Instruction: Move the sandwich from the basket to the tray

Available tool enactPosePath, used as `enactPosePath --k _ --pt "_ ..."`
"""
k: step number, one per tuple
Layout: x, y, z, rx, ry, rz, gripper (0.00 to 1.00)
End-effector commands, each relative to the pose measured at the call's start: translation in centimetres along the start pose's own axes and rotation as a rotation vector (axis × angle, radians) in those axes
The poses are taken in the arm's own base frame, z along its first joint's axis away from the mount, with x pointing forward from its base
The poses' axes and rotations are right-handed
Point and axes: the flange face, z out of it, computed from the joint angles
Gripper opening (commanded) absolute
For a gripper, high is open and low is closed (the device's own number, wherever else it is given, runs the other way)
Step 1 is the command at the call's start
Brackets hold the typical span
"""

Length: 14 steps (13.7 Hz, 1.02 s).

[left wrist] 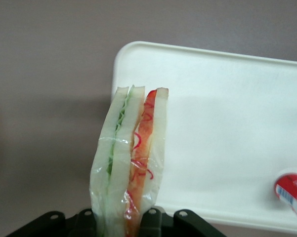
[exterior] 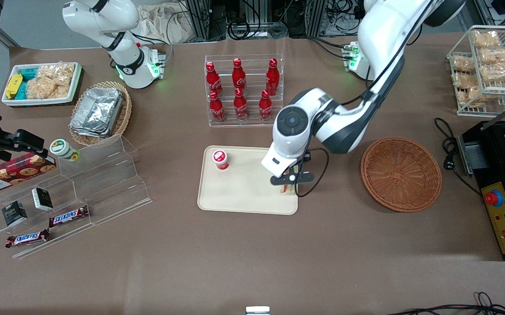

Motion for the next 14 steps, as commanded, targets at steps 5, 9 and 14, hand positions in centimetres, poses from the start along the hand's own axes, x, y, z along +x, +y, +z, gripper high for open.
enactPosePath --k 5,9,14 --pt "1.1 1.8 5.5 -0.008 0.039 -0.006 0.73" --pt "1.5 1.5 4.5 -0.007 0.055 -0.013 1.00" --pt "2.8 -3.3 -6.1 0.060 0.107 -0.079 1.00"
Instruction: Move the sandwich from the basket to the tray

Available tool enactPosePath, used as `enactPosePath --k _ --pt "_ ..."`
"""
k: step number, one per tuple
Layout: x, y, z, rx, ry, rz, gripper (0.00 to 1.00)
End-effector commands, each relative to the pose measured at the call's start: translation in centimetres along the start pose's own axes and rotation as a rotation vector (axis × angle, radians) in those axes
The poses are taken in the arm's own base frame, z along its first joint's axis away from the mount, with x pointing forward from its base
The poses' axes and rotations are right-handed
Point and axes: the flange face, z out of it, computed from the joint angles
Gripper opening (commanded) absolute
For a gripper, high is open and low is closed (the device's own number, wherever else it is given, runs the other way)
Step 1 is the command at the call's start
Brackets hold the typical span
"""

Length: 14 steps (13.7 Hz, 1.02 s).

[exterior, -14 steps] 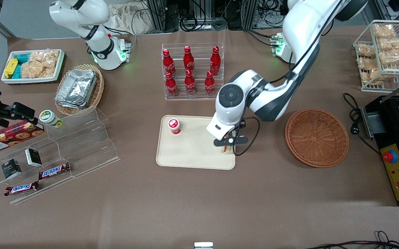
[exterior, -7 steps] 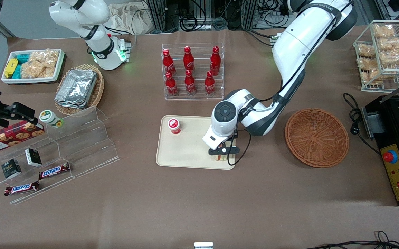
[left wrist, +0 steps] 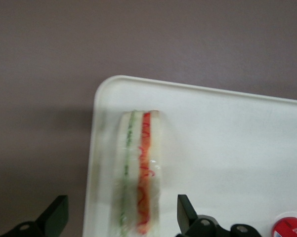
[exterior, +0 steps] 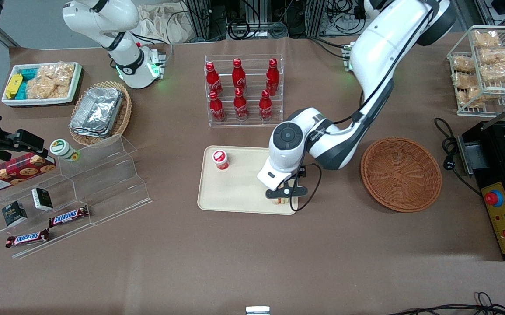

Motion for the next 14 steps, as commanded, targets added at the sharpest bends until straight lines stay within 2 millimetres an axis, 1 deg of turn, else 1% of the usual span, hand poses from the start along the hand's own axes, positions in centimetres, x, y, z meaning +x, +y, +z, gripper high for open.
enactPosePath --k 1,3,4,5,6,7,8,9,10,11,12,13,14 --pt "1.3 -5.0 -7.5 0.067 0.036 -0.073 1.00" --pt "1.8 -8.4 -11.9 0.046 0.042 -0.139 1.00" --pt "2.3 -11.3 -13.4 0.037 0.043 -0.163 1.00" --pt "1.5 -13.1 -15.6 0.025 0.052 -0.126 1.00" --pt "0.9 -15.5 -17.0 0.019 0.047 -0.087 1.00" --pt "1.3 -19.8 -18.3 0.010 0.046 -0.090 1.00" --pt "0.8 -23.0 -19.6 -0.017 0.037 -0.051 1.00" --pt "0.3 -26.1 -20.6 -0.032 0.035 0.004 1.00" --pt "0.1 -29.6 -21.5 -0.024 0.026 0.054 1.00" --pt "0.1 -32.2 -22.1 -0.015 0.001 0.101 1.00" --pt "0.2 -34.4 -22.5 -0.013 -0.020 0.136 1.00" --pt "0.5 -36.3 -23.3 -0.016 -0.013 0.157 1.00" --pt "1.0 -37.6 -23.9 -0.018 -0.006 0.180 1.00"
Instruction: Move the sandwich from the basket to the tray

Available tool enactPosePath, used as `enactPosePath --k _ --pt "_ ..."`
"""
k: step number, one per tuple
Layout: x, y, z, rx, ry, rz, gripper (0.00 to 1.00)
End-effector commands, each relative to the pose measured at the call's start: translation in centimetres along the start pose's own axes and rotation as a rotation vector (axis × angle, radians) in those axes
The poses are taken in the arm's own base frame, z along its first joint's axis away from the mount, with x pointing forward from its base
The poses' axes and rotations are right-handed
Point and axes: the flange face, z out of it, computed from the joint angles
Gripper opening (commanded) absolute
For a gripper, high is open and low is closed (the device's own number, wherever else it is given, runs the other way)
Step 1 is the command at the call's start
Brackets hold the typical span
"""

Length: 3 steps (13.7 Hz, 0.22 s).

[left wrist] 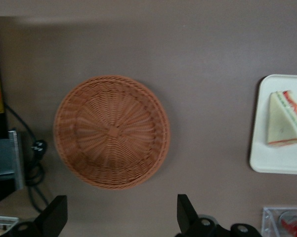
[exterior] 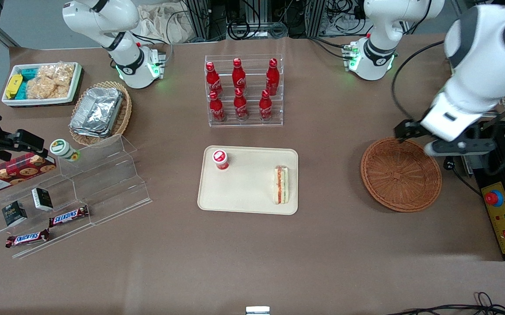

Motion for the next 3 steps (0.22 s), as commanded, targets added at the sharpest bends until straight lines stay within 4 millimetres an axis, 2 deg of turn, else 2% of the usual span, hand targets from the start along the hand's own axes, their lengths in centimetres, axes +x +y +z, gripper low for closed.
enactPosePath --k 1,3 --pt "-0.1 -2.5 -1.2 -0.019 -0.001 0.080 1.00" --pt "0.7 -4.4 -2.5 -0.035 -0.024 0.144 1.00"
